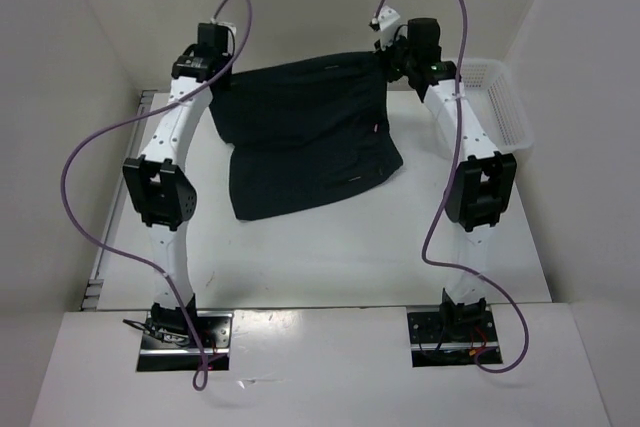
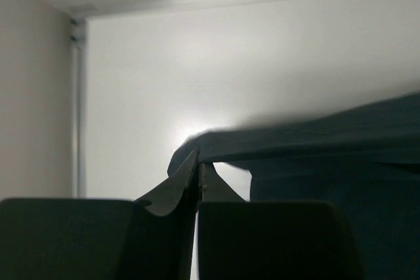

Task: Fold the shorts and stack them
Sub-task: Fold the shorts

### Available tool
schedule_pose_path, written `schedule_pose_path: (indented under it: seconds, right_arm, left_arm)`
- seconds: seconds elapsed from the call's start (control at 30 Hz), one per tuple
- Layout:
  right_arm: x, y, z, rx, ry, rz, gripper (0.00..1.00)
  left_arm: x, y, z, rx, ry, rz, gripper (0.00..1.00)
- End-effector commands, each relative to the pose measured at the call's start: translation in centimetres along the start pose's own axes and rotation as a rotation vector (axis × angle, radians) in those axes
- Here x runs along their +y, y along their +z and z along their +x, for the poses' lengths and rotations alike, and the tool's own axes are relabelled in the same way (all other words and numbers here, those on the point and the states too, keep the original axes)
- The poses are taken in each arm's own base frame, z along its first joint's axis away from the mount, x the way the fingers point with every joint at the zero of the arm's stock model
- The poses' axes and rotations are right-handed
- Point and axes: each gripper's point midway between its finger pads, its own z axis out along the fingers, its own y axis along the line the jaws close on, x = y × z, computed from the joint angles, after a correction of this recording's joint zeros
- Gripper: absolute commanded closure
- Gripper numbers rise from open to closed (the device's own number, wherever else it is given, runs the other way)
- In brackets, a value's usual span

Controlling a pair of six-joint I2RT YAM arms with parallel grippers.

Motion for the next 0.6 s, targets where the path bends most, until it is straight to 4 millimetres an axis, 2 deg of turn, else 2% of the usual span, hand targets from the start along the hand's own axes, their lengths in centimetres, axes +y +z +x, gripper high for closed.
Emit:
schedule_pose_path:
  seconds: [0.0, 0.03, 0.07, 0.1, 0.13, 0.17, 0.2, 0.23, 0.27, 0.3, 0.37, 0.4, 0.43, 0.47, 0.53, 0.57]
  right_arm:
    - [-0.7, -0.3, -0.9, -0.048, -0.01, 0.02, 1.0]
    - [0.0, -0.2, 0.8, -0.012, -0.028, 0.004, 1.0]
    - [0.4, -1.1, 1.3, -0.003, -0.093, -0.013, 1.0]
    - [1.9, -0.8, 5.0, 0.069, -0.11, -0.053, 1.0]
    - [2.5, -1.0, 6.4, 0.097, -0.139, -0.071, 1.0]
    - [2.8, -1.2, 7.5, 0.115, -0.167, -0.074, 1.0]
    - [3.6, -1.8, 9.6, 0.156, -0.21, -0.093, 1.0]
    - [3.7, -1.9, 10.5, 0.169, -0.232, -0.09, 1.0]
    - [3.8, -2.1, 11.3, 0.184, -0.25, -0.091, 1.0]
    - [4.2, -2.6, 12.7, 0.215, -0.273, -0.092, 1.0]
    - [4.9, -3.0, 14.1, 0.236, -0.293, -0.111, 1.0]
    - [4.8, -3.4, 14.0, 0.231, -0.322, -0.111, 1.0]
    - [5.2, -3.8, 14.1, 0.234, -0.328, -0.13, 1.0]
    - [5.6, -4.2, 14.9, 0.25, -0.332, -0.144, 1.0]
    - [5.8, -4.9, 14.5, 0.234, -0.364, -0.153, 1.0]
    - [6.2, -4.9, 15.5, 0.252, -0.37, -0.169, 1.0]
  left_arm:
    - [-0.1, -2.6, -1.1, -0.036, 0.013, -0.026, 1.0]
    - [-1.5, -1.9, 2.5, 0.042, 0.053, -0.002, 1.0]
    - [-3.1, -1.9, 4.5, 0.081, 0.086, 0.026, 1.0]
    - [-3.8, -1.8, 6.7, 0.128, 0.113, 0.037, 1.0]
    - [-4.3, -2.2, 8.2, 0.156, 0.133, 0.046, 1.0]
    - [-5.8, -1.9, 12.1, 0.242, 0.185, 0.075, 1.0]
    - [-6.3, -2.1, 13.6, 0.273, 0.208, 0.084, 1.0]
    - [-6.6, -2.7, 14.6, 0.287, 0.222, 0.091, 1.0]
    - [-7.9, -3.3, 15.6, 0.302, 0.251, 0.121, 1.0]
    - [-8.5, -3.6, 18.0, 0.35, 0.282, 0.139, 1.0]
    - [-9.5, -5.3, 19.7, 0.377, 0.333, 0.163, 1.0]
    - [-9.5, -6.0, 19.9, 0.37, 0.344, 0.16, 1.0]
    - [-9.5, -6.5, 21.6, 0.406, 0.369, 0.164, 1.0]
    - [-9.5, -7.0, 22.1, 0.416, 0.39, 0.157, 1.0]
    - [-8.8, -7.4, 22.9, 0.433, 0.402, 0.14, 1.0]
    - [-8.7, -7.8, 23.8, 0.446, 0.419, 0.135, 1.0]
